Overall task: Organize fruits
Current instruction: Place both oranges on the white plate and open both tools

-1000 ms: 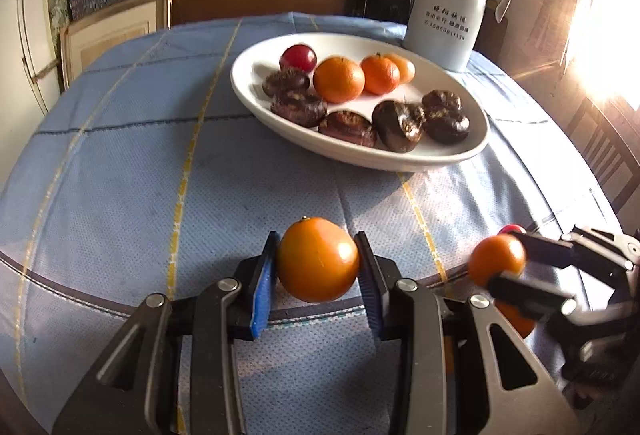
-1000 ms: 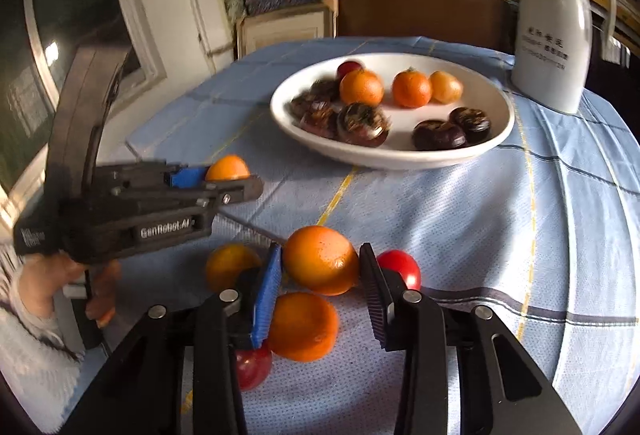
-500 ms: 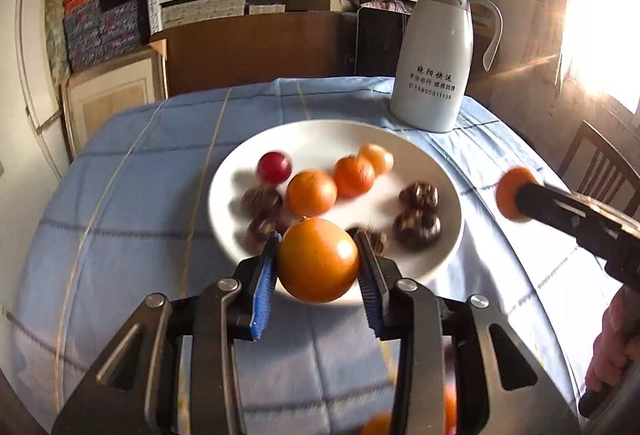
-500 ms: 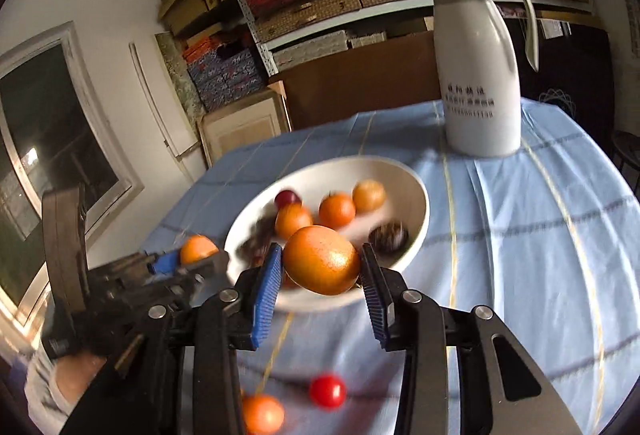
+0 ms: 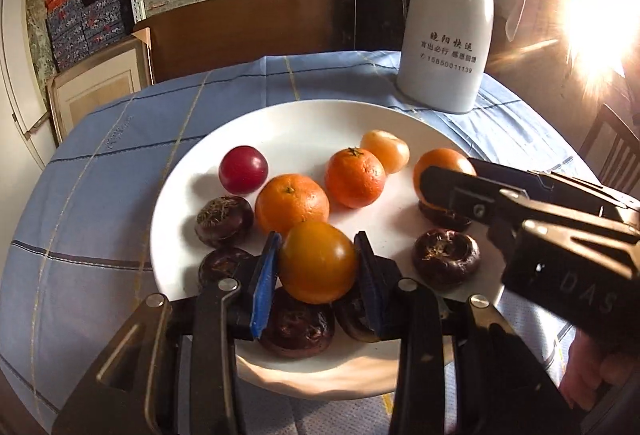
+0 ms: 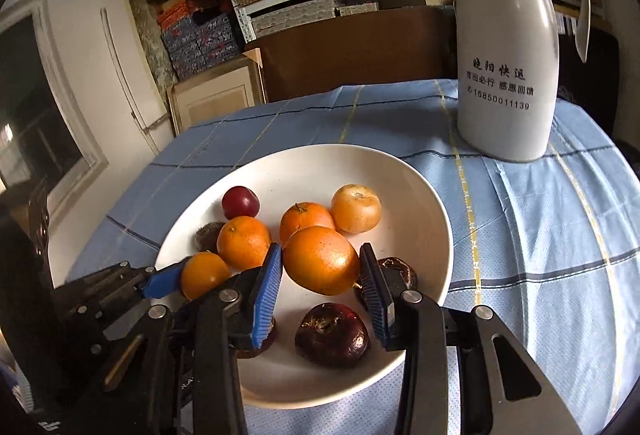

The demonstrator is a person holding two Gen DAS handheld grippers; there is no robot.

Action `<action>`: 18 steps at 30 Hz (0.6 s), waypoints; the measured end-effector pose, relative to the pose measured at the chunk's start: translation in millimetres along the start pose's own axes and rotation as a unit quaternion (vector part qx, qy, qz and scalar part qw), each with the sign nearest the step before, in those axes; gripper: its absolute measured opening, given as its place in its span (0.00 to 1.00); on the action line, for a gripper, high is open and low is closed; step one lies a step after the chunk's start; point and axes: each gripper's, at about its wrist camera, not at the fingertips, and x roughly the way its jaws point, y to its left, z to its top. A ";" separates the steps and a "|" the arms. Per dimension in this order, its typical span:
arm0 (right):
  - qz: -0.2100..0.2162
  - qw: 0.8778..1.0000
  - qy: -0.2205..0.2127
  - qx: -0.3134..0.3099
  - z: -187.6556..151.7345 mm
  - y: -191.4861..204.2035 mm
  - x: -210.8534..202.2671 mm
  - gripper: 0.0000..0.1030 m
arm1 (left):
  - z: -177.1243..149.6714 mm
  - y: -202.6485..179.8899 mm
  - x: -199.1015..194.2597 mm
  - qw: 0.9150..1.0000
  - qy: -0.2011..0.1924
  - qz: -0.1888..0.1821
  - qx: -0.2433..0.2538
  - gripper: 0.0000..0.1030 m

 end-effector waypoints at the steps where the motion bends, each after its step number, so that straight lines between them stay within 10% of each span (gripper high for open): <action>1: 0.001 1.000 -0.002 -0.004 -1.2 2.8 -1.4 0.39 | -0.3 -1.0 -0.3 1.000 -0.003 0.002 0.002 0.36; 18: -0.004 1.000 -0.017 -0.014 -1.0 6.0 -13.3 0.39 | -1.6 -5.5 -5.2 1.000 -0.010 0.004 0.009 0.36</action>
